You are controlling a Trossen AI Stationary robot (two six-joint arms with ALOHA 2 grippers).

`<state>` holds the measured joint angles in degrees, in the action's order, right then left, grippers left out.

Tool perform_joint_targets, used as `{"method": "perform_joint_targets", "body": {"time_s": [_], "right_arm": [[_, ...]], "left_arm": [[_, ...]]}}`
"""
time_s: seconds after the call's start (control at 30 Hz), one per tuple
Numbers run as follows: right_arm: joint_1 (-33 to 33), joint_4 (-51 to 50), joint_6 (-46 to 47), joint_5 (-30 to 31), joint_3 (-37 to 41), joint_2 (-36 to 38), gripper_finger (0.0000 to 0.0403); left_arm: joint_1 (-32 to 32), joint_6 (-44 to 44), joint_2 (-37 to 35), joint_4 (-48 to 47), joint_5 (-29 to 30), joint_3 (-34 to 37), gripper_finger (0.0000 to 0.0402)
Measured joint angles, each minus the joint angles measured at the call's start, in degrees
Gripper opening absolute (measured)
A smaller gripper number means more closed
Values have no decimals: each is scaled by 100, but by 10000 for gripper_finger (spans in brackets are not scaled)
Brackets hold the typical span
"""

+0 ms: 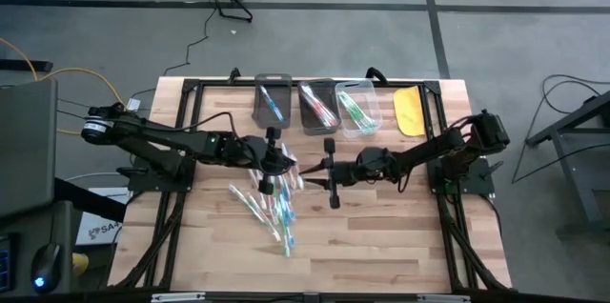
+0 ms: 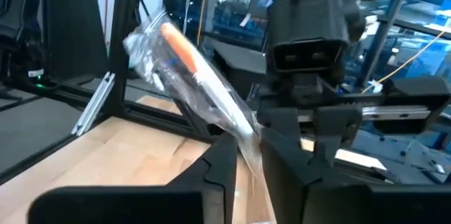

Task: Pick & Place Toothbrushes
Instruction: Put the orange toothbrush into the right black bin

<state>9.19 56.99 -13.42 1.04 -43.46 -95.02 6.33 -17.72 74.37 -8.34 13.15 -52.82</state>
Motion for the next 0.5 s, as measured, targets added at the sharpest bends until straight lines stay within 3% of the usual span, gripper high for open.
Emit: {"method": "perform_joint_targets", "body": {"time_s": [0.17,0.5], "right_arm": [[-63,-15,168,-359,-4,0,76],[-67,-31,103,-444,-187,-87,211]], "left_arm": [[0,0,0,131,12,0,0],[-7,-3,0,139,65,0,0]]}}
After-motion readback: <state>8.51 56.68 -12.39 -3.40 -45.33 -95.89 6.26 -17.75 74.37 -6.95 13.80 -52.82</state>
